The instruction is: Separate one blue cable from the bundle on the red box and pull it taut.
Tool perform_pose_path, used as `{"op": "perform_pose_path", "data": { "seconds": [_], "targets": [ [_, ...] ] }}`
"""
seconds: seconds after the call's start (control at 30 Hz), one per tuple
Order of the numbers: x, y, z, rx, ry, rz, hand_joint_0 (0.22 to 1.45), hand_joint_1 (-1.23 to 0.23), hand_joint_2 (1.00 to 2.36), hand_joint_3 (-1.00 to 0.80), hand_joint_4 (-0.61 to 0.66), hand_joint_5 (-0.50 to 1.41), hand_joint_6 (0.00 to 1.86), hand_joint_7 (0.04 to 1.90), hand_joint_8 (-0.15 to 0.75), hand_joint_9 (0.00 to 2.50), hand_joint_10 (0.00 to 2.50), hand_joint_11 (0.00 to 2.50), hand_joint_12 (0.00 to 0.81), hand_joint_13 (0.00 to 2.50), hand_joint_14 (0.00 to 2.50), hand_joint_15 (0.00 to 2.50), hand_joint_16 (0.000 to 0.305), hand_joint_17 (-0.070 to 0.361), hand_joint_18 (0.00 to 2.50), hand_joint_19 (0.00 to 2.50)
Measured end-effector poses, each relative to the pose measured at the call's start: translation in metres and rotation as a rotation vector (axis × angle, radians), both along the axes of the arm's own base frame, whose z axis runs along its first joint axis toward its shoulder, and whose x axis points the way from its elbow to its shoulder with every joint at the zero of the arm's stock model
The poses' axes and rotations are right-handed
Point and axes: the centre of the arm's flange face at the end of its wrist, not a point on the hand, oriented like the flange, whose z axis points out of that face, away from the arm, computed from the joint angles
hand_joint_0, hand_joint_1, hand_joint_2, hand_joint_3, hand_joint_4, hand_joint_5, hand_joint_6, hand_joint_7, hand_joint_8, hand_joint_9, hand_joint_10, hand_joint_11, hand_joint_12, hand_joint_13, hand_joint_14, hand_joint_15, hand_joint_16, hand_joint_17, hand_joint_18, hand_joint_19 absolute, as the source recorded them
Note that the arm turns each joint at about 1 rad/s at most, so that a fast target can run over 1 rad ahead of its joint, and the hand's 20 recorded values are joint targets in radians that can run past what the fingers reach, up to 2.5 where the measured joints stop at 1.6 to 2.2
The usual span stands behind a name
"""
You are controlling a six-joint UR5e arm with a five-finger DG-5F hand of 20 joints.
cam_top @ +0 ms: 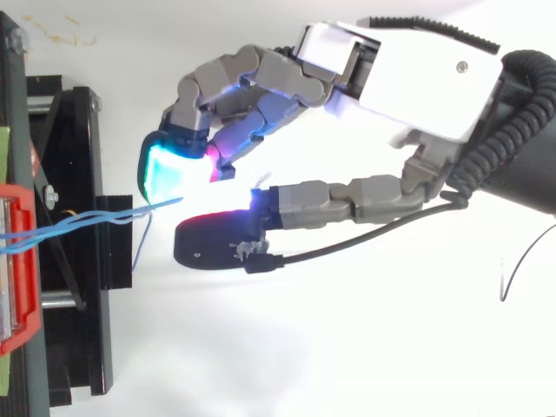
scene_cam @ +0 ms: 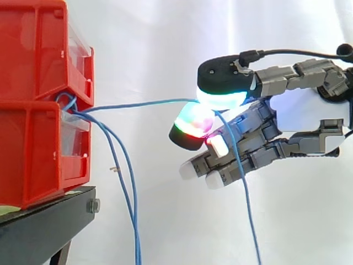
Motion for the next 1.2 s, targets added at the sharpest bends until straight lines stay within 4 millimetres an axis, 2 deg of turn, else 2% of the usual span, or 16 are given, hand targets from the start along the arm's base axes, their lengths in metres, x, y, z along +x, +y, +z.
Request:
{"op": "perform_pose_path", "data": {
  "seconds": [1.2],
  "targets": [
    [0.0, 0.0004, 0.0, 0.0, 0.0, 0.001, 0.61, -0.79, 1.02, 0.06, 0.23, -0.16, 0.85, 0.9, 0.402, 0.97, 0.01, 0.88, 0.432, 0.59, 0.01, 0.19, 0.051, 0.116, 0.6, 0.19]
  ]
}}
